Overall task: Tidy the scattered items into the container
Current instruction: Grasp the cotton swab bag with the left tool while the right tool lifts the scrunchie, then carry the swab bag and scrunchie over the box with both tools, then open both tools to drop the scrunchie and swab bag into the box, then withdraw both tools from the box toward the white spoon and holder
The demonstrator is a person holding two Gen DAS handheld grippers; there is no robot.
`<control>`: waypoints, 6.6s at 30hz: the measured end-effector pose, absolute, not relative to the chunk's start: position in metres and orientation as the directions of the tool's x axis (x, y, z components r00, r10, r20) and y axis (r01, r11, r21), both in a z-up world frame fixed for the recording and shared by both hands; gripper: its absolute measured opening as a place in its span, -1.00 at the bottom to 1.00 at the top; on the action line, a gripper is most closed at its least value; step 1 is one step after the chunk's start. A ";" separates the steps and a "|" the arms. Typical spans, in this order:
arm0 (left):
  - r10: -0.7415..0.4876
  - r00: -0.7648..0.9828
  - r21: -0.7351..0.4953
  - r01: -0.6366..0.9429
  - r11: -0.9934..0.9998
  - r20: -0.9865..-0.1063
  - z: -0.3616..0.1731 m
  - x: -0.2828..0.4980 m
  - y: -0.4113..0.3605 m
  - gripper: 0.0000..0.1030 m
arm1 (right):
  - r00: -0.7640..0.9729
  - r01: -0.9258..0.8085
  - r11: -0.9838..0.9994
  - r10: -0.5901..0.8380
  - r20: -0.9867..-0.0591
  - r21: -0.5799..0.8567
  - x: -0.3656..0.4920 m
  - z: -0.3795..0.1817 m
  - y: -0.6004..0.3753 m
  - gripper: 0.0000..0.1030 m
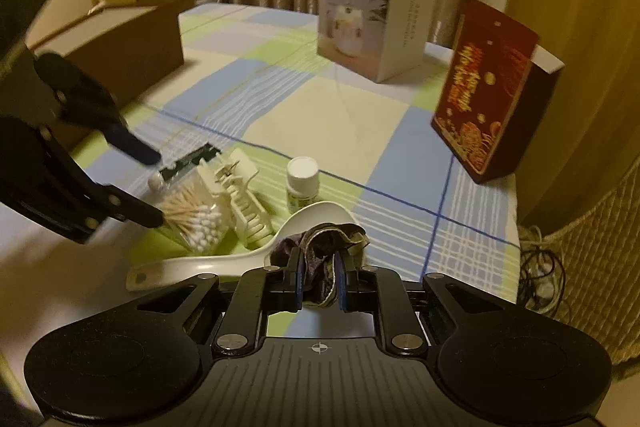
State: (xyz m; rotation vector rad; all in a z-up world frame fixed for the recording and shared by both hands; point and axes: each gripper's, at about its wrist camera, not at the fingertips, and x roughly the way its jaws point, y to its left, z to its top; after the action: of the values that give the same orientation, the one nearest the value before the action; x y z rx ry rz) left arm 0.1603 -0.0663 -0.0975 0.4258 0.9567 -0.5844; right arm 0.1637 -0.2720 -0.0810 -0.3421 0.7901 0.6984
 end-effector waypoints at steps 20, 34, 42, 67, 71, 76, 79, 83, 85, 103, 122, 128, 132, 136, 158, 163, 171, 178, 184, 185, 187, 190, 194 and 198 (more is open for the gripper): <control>-0.277 0.424 0.243 0.827 0.507 -0.863 -0.133 0.159 -0.096 -0.50 | 0.478 -0.626 0.775 0.465 -0.745 0.083 0.153 -0.065 -0.299 -0.65; -0.336 0.472 0.106 0.692 0.714 -0.815 -0.082 0.136 -0.070 -0.97 | 0.478 -0.645 0.756 0.511 -0.715 0.109 0.138 -0.046 -0.298 -0.65; -0.329 0.498 0.058 0.614 0.787 -0.803 -0.057 0.118 -0.051 -0.97 | 0.467 -0.678 0.726 0.544 -0.697 0.113 0.126 -0.038 -0.287 -0.66; -0.301 0.653 0.055 0.465 0.884 -0.695 0.026 0.063 0.050 -0.97 | 0.387 -0.790 0.594 0.674 -0.630 0.150 0.091 0.008 -0.199 -0.66; -0.275 0.680 0.066 0.430 0.900 -0.680 0.038 0.058 0.078 -0.97 | 0.377 -0.803 0.575 0.693 -0.615 0.156 0.086 0.016 -0.174 -0.66; -0.237 0.705 0.082 0.387 0.919 -0.669 0.048 0.054 0.116 -0.97 | 0.345 -0.823 0.537 0.731 -0.588 0.184 0.081 0.023 -0.140 -0.66; -0.212 0.713 0.092 0.362 0.927 -0.668 0.052 0.053 0.139 -0.97 | 0.323 -0.838 0.509 0.753 -0.573 0.197 0.077 0.026 -0.116 -0.66; -0.185 0.721 0.097 0.332 0.938 -0.668 0.055 0.054 0.169 -0.97 | 0.289 -0.862 0.463 0.781 -0.553 0.204 0.072 0.030 -0.080 -0.66; -0.171 0.723 0.101 0.316 0.943 -0.669 0.055 0.055 0.183 -0.97 | 0.272 -0.875 0.440 0.792 -0.546 0.202 0.070 0.033 -0.062 -0.66; -0.211 0.572 0.007 0.355 0.935 -0.793 0.011 0.097 0.276 -0.97 | 0.124 -0.932 0.327 0.697 -0.706 0.159 0.064 -0.018 0.074 -0.66; -0.244 0.182 -0.041 0.718 0.695 -0.953 -0.054 0.150 0.274 -0.97 | -0.068 -0.987 0.100 0.433 -0.899 0.123 0.085 -0.090 0.148 -0.65; -0.208 0.127 -0.053 0.724 0.687 -0.970 -0.075 0.152 0.270 -0.87 | -0.061 -0.989 0.101 0.392 -0.918 0.109 0.079 -0.099 0.154 -0.64; -0.199 0.141 -0.037 0.723 0.690 -0.970 -0.074 0.155 0.272 -0.57 | -0.062 -0.988 0.109 0.387 -0.920 0.112 0.079 -0.098 0.155 -0.40; -0.183 0.152 -0.018 0.721 0.693 -0.971 -0.074 0.157 0.272 -0.30 | 0.007 -0.983 0.168 0.412 -0.911 0.069 0.087 -0.094 0.152 0.35; -0.135 0.296 0.105 0.671 0.734 -0.945 -0.048 0.149 0.269 0.80 | 0.081 -0.983 0.181 0.493 -0.866 0.011 0.080 -0.062 0.130 1.00; -0.128 0.335 0.126 0.641 0.757 -0.934 -0.037 0.144 0.269 0.84 | 0.122 -0.979 0.201 0.514 -0.849 -0.019 0.075 -0.054 0.123 1.00; -0.102 0.394 0.159 0.576 0.802 -0.913 -0.020 0.134 0.275 0.86 | 0.154 -0.974 0.226 0.542 -0.826 -0.033 0.069 -0.045 0.109 1.00; -0.076 0.460 0.188 0.501 0.845 -0.885 -0.001 0.119 0.280 0.93 | 0.165 -0.969 0.248 0.610 -0.775 -0.011 0.064 -0.031 0.094 1.00; -0.069 0.511 0.188 0.435 0.881 -0.857 0.014 0.101 0.281 0.98 | 0.176 -0.963 0.271 0.648 -0.741 0.008 0.057 -0.022 0.076 1.00; -0.069 0.515 0.185 0.425 0.886 -0.854 0.016 0.097 0.281 0.98 | 0.174 -0.963 0.271 0.654 -0.736 0.013 0.056 -0.021 0.072 1.00; -0.060 0.523 0.181 0.398 0.899 -0.850 0.018 0.091 0.282 0.98 | 0.170 -0.962 0.271 0.663 -0.729 0.021 0.052 -0.019 0.065 1.00; -0.038 0.532 0.180 0.351 0.919 -0.846 0.021 0.082 0.285 0.98 | 0.171 -0.962 0.272 0.673 -0.720 0.026 0.047 -0.017 0.055 1.00; -0.017 0.547 0.177 0.300 0.937 -0.837 0.026 0.069 0.284 0.98 | 0.191 -0.955 0.294 0.686 -0.702 0.028 0.041 -0.014 0.040 1.00; 0.007 0.574 0.181 0.247 0.952 -0.819 0.035 0.054 0.279 0.98 | 0.199 -0.948 0.314 0.701 -0.685 0.045 0.035 -0.010 0.021 1.00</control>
State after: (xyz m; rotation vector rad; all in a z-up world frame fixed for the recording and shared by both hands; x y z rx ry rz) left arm 0.0543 0.2792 0.0353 0.2905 0.9522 -0.1433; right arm 0.0354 0.0206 -0.0103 -0.4348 0.6803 1.2048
